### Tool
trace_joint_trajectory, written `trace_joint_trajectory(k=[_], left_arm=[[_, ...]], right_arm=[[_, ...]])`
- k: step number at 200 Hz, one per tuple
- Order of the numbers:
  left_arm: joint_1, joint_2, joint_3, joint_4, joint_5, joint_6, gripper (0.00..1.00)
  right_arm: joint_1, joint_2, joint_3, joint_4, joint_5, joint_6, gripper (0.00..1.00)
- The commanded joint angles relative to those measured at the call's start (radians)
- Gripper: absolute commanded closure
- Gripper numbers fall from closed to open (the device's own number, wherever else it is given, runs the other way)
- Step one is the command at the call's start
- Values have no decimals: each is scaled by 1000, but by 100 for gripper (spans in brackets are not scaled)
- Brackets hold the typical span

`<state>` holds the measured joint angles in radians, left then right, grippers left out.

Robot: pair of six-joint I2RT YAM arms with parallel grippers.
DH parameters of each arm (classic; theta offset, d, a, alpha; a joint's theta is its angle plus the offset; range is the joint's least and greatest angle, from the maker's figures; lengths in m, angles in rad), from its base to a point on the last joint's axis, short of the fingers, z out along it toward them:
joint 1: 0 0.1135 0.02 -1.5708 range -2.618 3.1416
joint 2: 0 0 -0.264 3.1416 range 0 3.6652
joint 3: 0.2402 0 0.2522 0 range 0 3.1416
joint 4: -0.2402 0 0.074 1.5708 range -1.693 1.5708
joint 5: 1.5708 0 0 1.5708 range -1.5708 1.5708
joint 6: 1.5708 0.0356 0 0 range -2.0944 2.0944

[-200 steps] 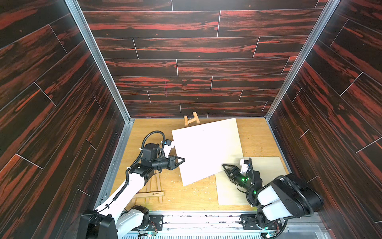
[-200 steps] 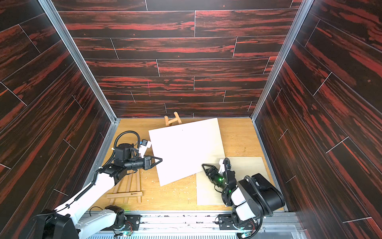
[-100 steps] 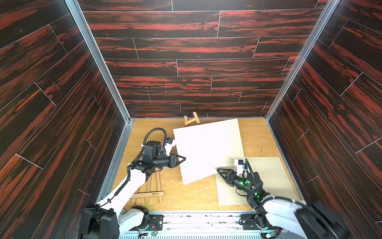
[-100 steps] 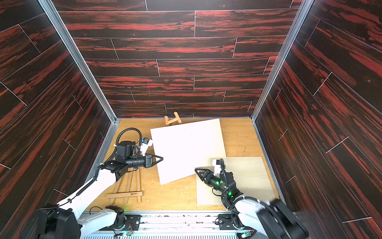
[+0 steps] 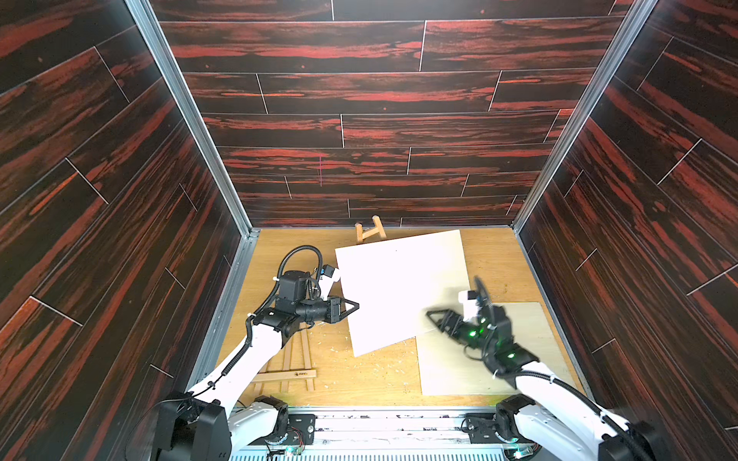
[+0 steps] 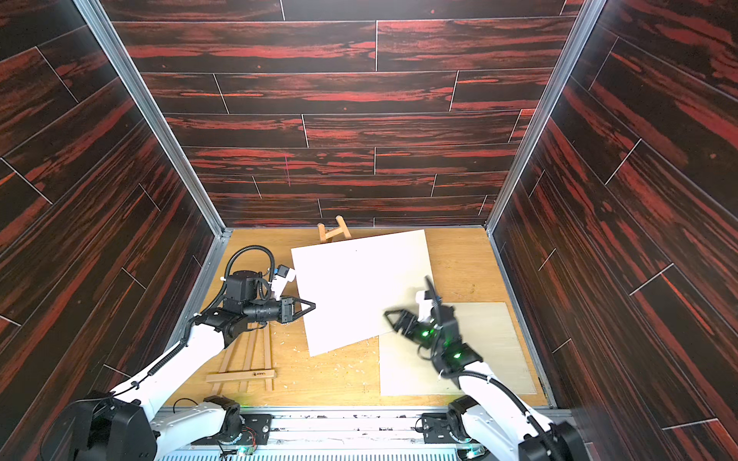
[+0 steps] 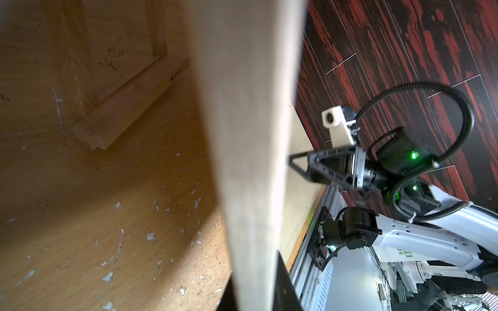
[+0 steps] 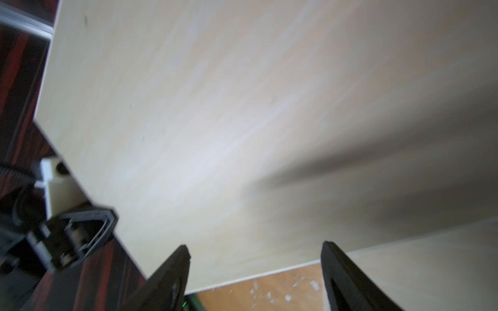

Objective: Disassemble the easel
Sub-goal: Place the drawing board on the drawing board.

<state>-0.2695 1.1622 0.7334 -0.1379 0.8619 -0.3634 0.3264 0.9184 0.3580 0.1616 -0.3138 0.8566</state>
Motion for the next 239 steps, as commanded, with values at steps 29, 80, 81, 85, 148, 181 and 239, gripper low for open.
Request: trace_joint_trajectory(k=[29, 80, 81, 85, 148, 181, 239], left_arm=[[-30, 44, -29, -296, -11, 129, 100], [-31, 57, -11, -317, 11, 136, 100], [-31, 57, -11, -317, 12, 136, 100], [-31, 60, -10, -319, 14, 138, 100], [-31, 84, 4, -339, 31, 153, 100], [-31, 107, 12, -342, 41, 162, 100], [-31, 149, 46, -341, 53, 173, 100]], right_arm=[[-322, 100, 157, -262, -175, -328, 15], [-476, 327, 275, -165, -169, -473, 12], [-477, 332, 277, -163, -170, -475, 12], [-482, 351, 287, -155, -176, -480, 12], [-509, 633, 387, 16, -325, -515, 11], [-509, 730, 424, 72, -430, -523, 11], [-508, 715, 399, 106, -618, -503, 13]])
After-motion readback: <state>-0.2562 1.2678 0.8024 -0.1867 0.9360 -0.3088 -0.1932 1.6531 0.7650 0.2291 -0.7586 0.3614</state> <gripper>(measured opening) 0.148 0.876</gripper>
